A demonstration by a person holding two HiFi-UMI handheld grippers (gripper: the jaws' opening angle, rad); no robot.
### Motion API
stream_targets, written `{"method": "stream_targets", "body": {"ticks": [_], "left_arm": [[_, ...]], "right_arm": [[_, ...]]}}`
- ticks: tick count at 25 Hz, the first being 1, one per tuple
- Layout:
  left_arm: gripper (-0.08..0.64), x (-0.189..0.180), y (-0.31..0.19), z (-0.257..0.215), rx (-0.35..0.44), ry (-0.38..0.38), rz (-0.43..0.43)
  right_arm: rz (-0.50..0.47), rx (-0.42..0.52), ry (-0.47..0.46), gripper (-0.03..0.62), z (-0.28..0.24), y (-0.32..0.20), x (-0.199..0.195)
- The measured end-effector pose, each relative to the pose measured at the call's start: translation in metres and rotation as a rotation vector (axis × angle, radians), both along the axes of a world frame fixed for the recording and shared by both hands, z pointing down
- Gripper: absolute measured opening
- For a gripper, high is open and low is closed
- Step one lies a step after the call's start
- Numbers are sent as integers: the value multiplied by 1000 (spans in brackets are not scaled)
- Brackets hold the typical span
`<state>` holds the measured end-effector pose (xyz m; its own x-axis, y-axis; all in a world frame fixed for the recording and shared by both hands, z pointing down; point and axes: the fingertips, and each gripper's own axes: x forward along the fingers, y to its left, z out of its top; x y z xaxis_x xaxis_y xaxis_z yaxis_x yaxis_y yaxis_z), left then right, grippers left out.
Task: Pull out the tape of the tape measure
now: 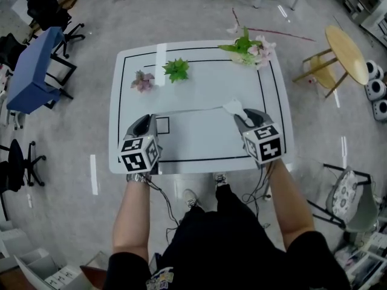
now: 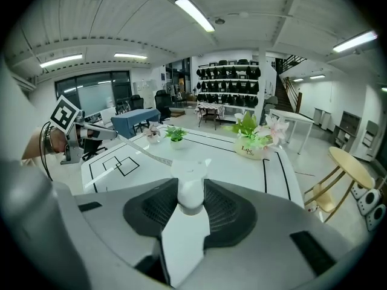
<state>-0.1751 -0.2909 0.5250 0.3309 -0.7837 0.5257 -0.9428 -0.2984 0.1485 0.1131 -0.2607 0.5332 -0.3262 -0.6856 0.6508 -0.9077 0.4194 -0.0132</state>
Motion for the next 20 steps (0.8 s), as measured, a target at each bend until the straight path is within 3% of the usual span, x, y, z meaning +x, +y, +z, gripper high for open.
{"method": "stream_targets", "body": {"ticks": [20], "left_arm": [[35,-26,-29,87,-148,-31,-75]], "right_arm": [[-63,-101,33,130,85,-42,-26]]}}
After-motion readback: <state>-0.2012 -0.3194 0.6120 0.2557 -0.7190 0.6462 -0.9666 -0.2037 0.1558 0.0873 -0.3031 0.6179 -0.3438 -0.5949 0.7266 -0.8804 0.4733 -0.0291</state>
